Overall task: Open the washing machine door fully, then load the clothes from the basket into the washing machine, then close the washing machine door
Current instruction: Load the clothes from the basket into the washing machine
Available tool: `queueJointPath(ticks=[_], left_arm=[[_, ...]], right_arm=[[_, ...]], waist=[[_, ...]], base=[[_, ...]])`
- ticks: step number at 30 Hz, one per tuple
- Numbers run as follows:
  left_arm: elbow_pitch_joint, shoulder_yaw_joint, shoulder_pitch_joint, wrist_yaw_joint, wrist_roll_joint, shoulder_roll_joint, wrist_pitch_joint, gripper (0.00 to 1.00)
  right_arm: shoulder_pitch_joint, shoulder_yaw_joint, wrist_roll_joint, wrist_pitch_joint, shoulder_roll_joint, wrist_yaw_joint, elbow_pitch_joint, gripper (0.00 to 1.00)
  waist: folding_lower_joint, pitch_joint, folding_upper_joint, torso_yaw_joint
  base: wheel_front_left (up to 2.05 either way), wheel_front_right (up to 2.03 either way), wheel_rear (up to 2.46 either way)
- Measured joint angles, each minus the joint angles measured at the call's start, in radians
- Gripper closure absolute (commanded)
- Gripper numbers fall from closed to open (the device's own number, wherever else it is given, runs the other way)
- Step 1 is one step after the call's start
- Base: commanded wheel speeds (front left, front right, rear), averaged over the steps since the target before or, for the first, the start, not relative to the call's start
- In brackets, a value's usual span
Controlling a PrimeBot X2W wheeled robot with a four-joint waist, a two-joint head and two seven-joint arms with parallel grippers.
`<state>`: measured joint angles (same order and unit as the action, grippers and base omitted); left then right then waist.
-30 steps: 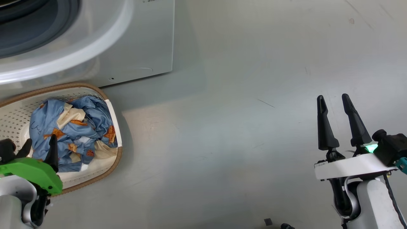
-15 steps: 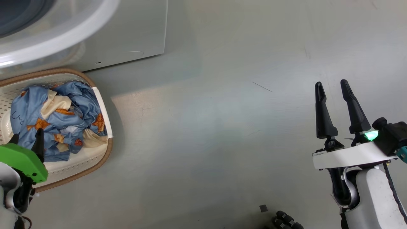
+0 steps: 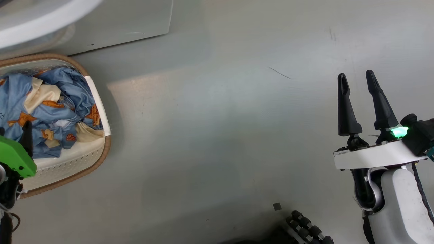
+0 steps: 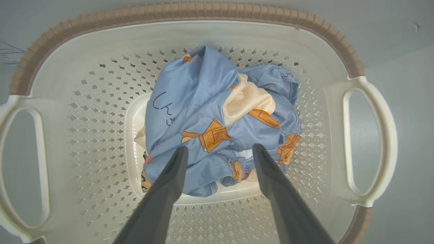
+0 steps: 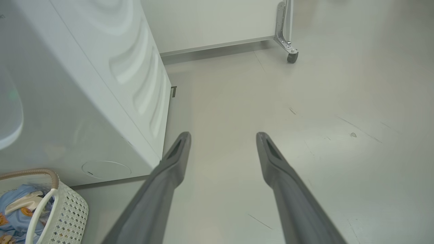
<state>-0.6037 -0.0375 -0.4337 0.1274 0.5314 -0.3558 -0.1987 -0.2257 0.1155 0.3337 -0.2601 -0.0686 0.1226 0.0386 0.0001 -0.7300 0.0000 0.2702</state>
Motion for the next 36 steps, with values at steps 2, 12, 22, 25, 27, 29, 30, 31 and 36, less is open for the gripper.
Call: queueJointPath(ticks=[2,12,22,25,27,29,30,31,36], left_arm=[[-0.007,-0.002,-0.010,0.000,0.000,-0.007,-0.005,0.00],[-0.030,-0.002,-0.086,0.000,0.006,-0.037,-0.038,0.00],[-0.037,0.013,-0.144,0.000,0.007,-0.052,-0.052,0.00],[-0.050,0.016,-0.154,0.000,0.007,-0.064,-0.052,0.00],[-0.061,0.016,-0.163,0.000,0.006,-0.075,-0.052,0.00],[-0.067,0.016,-0.172,0.000,0.005,-0.080,-0.052,0.00],[-0.069,0.016,-0.177,0.000,0.004,-0.081,-0.052,0.00],[-0.070,0.016,-0.183,0.000,0.003,-0.081,-0.052,0.00],[-0.079,0.020,-0.210,0.000,-0.003,-0.082,-0.051,0.00]], right_arm=[[-0.006,0.002,0.000,0.000,0.000,0.000,-0.001,0.00],[-0.039,0.016,-0.001,0.000,-0.010,0.000,-0.018,0.00],[-0.076,0.019,-0.001,0.000,-0.010,0.000,-0.033,0.00],[-0.077,0.018,-0.001,0.000,-0.010,0.000,-0.033,0.00],[-0.078,0.018,-0.002,0.000,-0.010,0.000,-0.035,0.00],[-0.079,0.017,-0.003,0.000,-0.011,0.000,-0.039,0.00],[-0.079,0.018,-0.004,0.000,-0.011,0.000,-0.041,0.00],[-0.080,0.019,-0.006,0.000,-0.012,0.000,-0.042,0.00],[-0.081,0.023,-0.010,0.000,-0.022,0.000,-0.046,0.00]], waist=[[0.0000,-0.013,0.0000,0.001],[0.0000,-0.090,0.0000,0.005],[0.0000,-0.162,0.0000,0.016],[-0.0001,-0.178,0.0000,0.019],[0.0000,-0.187,0.0000,0.021],[0.0000,-0.195,0.0000,0.022],[0.0000,-0.199,0.0000,0.022],[-0.0001,-0.203,0.0000,0.022],[-0.0001,-0.222,0.0000,0.021]], base=[[0.00,0.00,0.00],[0.00,0.00,0.00],[0.00,0.00,0.00],[0.00,0.00,0.00],[0.00,0.00,0.00],[0.00,0.00,0.00],[0.00,0.00,0.00],[0.00,0.00,0.00],[0.00,0.00,0.00]])
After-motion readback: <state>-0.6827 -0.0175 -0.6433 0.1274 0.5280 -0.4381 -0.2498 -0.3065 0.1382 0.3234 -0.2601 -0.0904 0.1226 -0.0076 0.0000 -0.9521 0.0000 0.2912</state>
